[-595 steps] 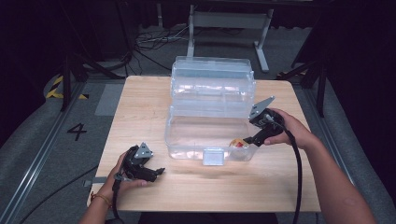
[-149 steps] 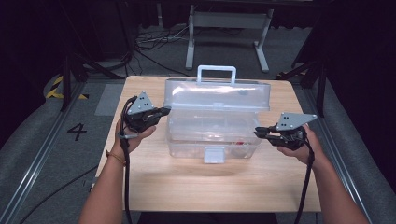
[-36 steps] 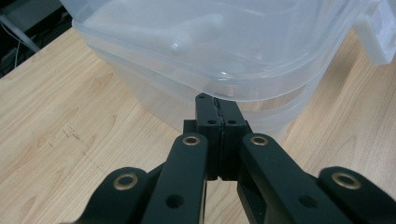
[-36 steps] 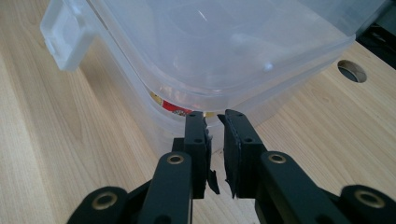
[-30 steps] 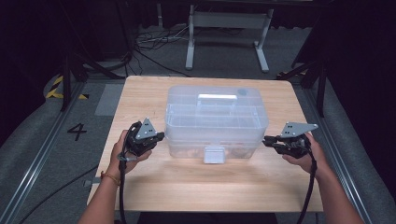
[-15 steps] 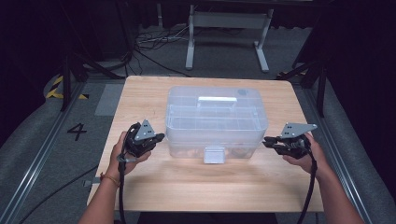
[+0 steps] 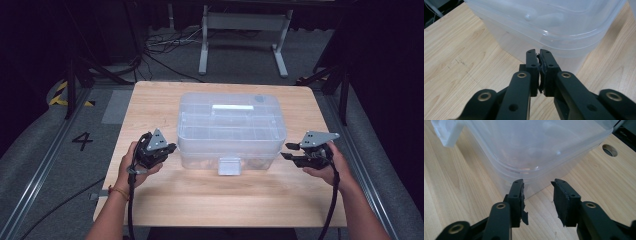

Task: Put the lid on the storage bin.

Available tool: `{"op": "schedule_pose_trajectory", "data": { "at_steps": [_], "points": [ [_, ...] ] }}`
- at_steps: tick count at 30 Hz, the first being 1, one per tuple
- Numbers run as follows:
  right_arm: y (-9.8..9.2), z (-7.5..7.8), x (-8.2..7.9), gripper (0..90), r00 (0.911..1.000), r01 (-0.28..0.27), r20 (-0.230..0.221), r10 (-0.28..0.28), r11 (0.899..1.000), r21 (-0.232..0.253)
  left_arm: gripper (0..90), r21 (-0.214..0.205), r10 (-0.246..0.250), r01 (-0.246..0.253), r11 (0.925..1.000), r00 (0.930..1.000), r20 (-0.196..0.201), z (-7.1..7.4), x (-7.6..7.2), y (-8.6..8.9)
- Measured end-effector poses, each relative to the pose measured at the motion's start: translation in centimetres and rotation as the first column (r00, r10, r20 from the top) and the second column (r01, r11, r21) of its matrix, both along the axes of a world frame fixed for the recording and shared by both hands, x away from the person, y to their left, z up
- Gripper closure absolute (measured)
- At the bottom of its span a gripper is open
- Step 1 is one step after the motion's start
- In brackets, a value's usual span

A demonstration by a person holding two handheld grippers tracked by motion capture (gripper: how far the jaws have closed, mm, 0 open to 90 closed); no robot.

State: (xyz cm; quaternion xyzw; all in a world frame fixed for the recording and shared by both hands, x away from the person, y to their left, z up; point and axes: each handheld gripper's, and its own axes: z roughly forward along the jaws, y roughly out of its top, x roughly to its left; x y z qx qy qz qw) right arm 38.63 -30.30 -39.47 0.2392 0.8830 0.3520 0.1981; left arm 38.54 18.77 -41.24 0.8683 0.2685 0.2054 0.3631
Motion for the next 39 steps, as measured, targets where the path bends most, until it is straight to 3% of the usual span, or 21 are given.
{"op": "schedule_pose_trajectory", "data": {
  "at_steps": [5, 12, 16, 20, 26, 30, 34, 39],
  "points": [
    [0.5, -0.1, 0.0, 45.7, 0.9996, -0.026, -0.015, 0.026, 0.999, -0.02, 72.0, 0.033, 0.015, -0.014, 0.9994, 0.9996, -0.023, 0.1, 0.6, 0.0],
    [1.7, -0.3, -0.1, 38.1, 0.9986, -0.05, -0.021, 0.048, 0.997, -0.064, 59.8, 0.076, 0.029, -0.026, 0.9968, 0.9986, -0.043, 0.5, 0.8, -0.1],
    [2.0, -0.5, 0.1, 35.4, 0.9985, -0.054, -0.011, 0.053, 0.994, -0.093, 48.6, 0.129, 0.028, -0.015, 0.9915, 0.9953, -0.093, 0.3, 0.7, -0.3],
    [2.3, -0.5, 0.3, 30.9, 0.9984, -0.055, -0.017, 0.054, 0.993, -0.104, 39.2, 0.151, 0.045, -0.032, 0.988, 0.9957, -0.081, 0.2, 0.3, -0.2],
    [2.4, -0.5, 0.3, 27.4, 0.9991, -0.039, -0.023, 0.036, 0.992, -0.123, 31.6, 0.152, 0.07, -0.057, 0.9867, 0.9944, -0.08, -0.1, -0.3, 0.3],
    [2.0, -0.7, -0.1, 26.7, 0.9994, -0.03, -0.024, 0.027, 0.99, -0.135, 28.9, 0.14, 0.049, -0.036, 0.9894, 0.9951, -0.086, -0.4, -0.9, 0.6],
    [1.4, -1.1, -0.6, 28.3, 0.9996, -0.008, -0.026, 0.005, 0.992, -0.122, 28.4, 0.174, 0.073, -0.057, 0.983, 0.9935, -0.088, -1.0, -1.2, 0.7],
    [0.5, -1.7, -1.0, 28.1, 0.9995, 0.03, -0.009, -0.032, 0.992, -0.121, 25.0, 0.182, 0.067, -0.048, 0.982, 0.9928, -0.099, -1.6, -1.8, 1.1]
  ]
}}
